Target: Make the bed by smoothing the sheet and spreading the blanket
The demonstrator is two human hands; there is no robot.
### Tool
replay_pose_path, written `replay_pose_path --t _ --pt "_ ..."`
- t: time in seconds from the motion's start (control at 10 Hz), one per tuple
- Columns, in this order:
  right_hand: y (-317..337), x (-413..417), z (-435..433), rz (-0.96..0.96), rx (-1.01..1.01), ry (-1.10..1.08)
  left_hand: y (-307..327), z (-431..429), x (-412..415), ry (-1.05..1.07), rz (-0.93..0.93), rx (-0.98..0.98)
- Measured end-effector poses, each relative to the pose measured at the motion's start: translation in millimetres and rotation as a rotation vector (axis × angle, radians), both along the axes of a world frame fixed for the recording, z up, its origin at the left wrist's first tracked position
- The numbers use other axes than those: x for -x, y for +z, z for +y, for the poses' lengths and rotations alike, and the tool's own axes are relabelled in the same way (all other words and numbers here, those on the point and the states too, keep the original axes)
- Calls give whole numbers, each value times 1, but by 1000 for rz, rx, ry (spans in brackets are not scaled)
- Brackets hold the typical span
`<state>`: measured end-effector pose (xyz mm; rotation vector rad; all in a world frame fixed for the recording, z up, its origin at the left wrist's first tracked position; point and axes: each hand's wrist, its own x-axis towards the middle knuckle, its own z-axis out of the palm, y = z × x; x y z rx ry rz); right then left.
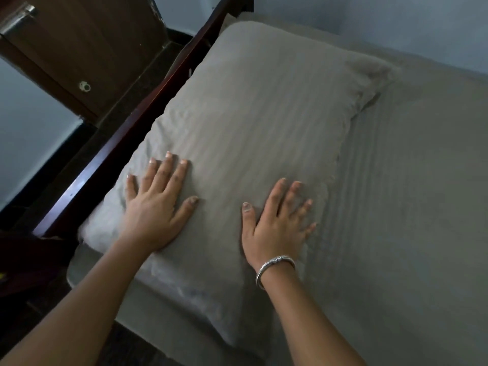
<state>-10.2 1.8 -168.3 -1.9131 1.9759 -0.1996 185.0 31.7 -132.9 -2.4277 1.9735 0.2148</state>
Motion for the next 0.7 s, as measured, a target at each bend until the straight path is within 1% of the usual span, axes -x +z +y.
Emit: replay_pose_path --t 0.1,0.2,0.3,0.4,0.5,0.6,0.7 --pt "9 -15 23 -8 149 135 0 10 17 -397 -58 60" --pt "-1 -22 47 26 250 385 -11 27 4 -484 -78 82" --pt "-16 -8 59 40 182 286 -24 57 -14 -156 22 74" --pt "-20 3 77 38 33 145 -30 83 -8 106 105 48" --pt "-9 6 98 24 -161 36 -20 91 28 165 69 5" --pt "5 19 104 41 -413 26 -1 88 69 45 84 -78" --pt "25 36 103 50 -534 105 18 81 105 -115 142 -136"
